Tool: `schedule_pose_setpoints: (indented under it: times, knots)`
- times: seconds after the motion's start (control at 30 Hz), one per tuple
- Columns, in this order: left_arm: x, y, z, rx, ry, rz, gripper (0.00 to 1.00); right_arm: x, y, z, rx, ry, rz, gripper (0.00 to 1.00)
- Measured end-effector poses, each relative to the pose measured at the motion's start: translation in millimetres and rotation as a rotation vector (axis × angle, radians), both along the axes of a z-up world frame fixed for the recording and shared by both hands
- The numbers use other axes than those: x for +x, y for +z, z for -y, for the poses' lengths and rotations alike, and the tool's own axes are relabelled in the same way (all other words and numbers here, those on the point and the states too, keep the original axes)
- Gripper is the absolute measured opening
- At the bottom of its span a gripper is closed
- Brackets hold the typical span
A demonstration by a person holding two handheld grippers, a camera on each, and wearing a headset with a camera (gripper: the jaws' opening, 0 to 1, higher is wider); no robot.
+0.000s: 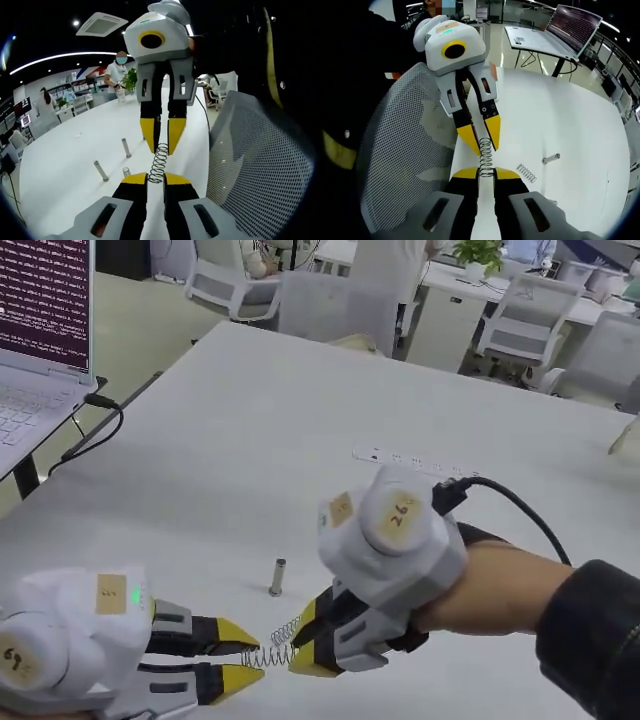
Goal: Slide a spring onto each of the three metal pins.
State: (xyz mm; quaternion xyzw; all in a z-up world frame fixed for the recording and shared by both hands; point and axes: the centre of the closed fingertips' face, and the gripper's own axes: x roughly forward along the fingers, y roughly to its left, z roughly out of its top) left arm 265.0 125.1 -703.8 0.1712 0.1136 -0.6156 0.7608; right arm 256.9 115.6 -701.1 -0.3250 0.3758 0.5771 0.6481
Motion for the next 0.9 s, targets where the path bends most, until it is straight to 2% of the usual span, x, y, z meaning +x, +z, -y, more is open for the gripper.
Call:
schedule_pose_setpoints:
  times: [0.27, 0.47, 0.67, 0.73, 0.77, 0.87, 0.9]
  knots:
    - [-0.8, 0.4, 1.4, -0.002, -0.01, -0.004, 0.04, -1.5, 8.4, -0.5, 0.018, -0.006, 0.003, 0.08]
    - [-1.3, 2.5, 1.2, -0.006, -0.014, -0.013, 0.03, -1.1, 13.4, -3.3, 0.06, -0.019, -0.007, 0.08]
    - [-3.0, 4.3, 1.2, -0.018, -0.017, -0.022, 0.02, -0.9, 15.5, -5.5, 0.148, -0.062, -0.052, 0.08]
    - [-3.0, 5.1, 1.1, -0.023, -0.018, -0.023, 0.02, 0.6, 17.6, -6.7, 0.194, -0.078, -0.06, 0.09]
    - [-3.2, 6.6, 1.6, -0.032, -0.019, -0.024, 0.02, -2.6, 18.2, -6.6, 0.215, -0.085, -0.093, 0.09]
    - [-4.2, 8.3, 2.9, -0.038, -0.024, -0.023, 0.02, -0.3, 18.0, -5.6, 0.24, -0.089, -0.087, 0.09]
    - [-4.1, 8.6, 3.0, -0.039, -0.023, -0.023, 0.02, -1.0, 17.6, -6.1, 0.25, -0.098, -0.099, 0.1]
